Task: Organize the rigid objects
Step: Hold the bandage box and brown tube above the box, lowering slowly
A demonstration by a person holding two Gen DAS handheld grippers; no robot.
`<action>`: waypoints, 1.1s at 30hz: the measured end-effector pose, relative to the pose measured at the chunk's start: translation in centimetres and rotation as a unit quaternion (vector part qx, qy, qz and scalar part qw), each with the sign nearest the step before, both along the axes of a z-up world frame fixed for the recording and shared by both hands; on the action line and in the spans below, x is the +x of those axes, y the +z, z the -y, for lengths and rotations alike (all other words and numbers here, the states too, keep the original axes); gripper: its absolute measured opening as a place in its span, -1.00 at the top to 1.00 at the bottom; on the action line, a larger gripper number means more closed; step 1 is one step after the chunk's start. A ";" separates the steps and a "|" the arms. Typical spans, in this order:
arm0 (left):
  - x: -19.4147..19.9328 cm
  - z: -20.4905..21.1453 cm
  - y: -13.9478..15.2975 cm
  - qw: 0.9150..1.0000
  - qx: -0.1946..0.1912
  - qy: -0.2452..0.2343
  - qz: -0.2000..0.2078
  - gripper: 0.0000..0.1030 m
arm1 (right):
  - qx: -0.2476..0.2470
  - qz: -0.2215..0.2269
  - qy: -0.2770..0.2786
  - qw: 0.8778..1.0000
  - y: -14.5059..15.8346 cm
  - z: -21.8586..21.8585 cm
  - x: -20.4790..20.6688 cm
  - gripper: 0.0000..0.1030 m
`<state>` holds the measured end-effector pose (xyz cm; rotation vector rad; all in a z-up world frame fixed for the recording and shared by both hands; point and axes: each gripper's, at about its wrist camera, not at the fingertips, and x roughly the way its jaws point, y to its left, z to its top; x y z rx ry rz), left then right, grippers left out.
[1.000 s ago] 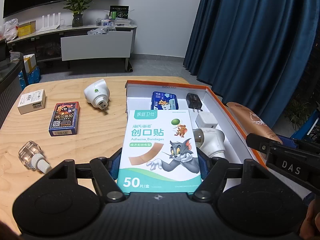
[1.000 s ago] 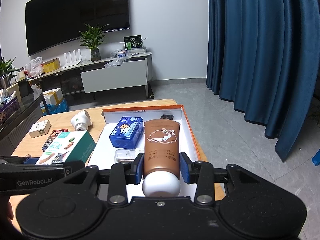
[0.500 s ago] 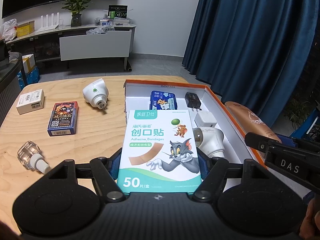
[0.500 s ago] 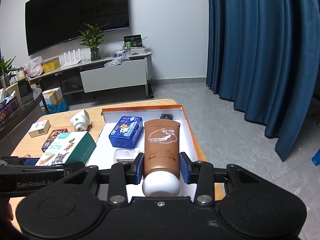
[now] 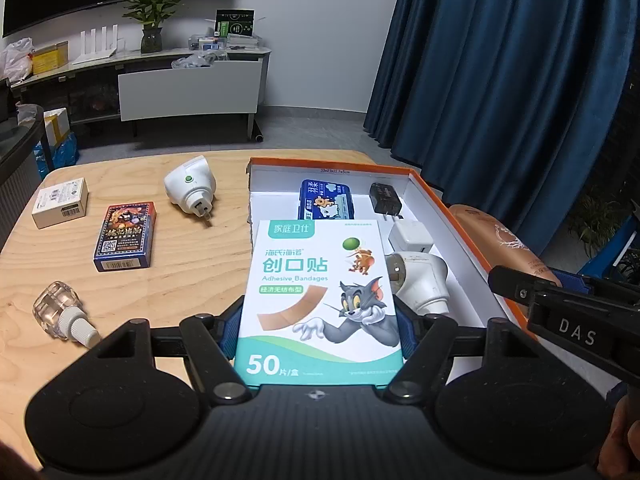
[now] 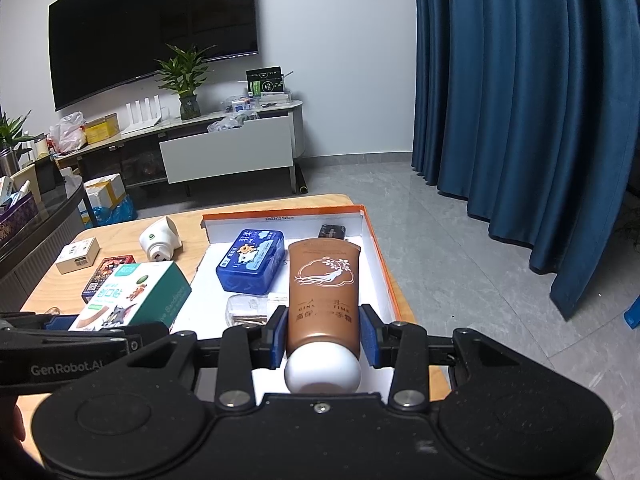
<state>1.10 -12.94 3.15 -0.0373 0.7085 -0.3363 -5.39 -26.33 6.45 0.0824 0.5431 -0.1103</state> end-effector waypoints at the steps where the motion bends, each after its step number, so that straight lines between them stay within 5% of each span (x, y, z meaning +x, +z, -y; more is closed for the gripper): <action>1: 0.0 0.0 0.0 1.000 0.000 0.000 0.000 -0.39 | 0.000 -0.001 0.000 1.000 -0.1 0.1 0.0 0.11; 33: 0.3 0.0 -0.4 1.000 -0.002 0.002 -0.006 -0.39 | 0.002 -0.013 -0.008 1.000 -0.8 0.8 -0.3 0.11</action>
